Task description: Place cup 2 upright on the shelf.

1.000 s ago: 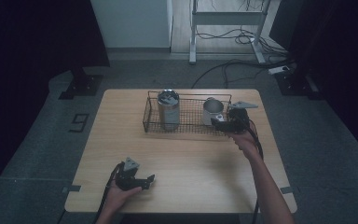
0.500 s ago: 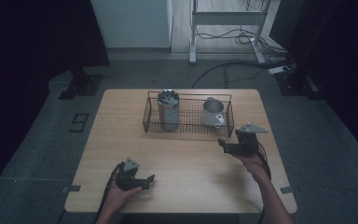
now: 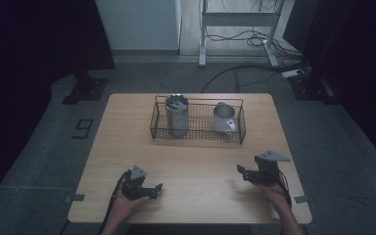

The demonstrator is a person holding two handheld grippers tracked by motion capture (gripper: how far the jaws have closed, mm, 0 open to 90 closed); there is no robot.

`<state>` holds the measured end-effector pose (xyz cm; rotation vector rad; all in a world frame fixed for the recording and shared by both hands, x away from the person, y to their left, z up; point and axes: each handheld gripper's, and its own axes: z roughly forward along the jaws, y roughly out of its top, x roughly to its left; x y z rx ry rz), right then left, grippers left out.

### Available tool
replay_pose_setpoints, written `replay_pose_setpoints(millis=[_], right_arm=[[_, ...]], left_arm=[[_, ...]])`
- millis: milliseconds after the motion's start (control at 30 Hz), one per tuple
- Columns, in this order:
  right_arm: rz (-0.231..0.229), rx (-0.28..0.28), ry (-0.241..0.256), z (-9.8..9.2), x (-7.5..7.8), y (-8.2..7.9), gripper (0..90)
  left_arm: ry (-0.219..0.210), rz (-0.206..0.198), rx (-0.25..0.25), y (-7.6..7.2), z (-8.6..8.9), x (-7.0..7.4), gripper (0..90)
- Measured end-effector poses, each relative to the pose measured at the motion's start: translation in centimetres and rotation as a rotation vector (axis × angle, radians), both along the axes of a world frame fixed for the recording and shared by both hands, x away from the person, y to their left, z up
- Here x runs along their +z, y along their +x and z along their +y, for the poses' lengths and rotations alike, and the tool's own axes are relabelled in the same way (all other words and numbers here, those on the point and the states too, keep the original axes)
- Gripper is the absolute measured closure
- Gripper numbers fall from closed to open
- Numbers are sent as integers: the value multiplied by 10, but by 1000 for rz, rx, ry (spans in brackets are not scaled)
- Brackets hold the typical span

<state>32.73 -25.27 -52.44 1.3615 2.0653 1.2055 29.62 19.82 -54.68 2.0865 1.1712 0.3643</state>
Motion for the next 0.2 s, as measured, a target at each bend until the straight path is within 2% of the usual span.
replay_pose_setpoints(millis=[200], right_arm=[[-3,-11,-3,-1,-3,0,132]], left_arm=[[2,-1,0,0,0,0,97]])
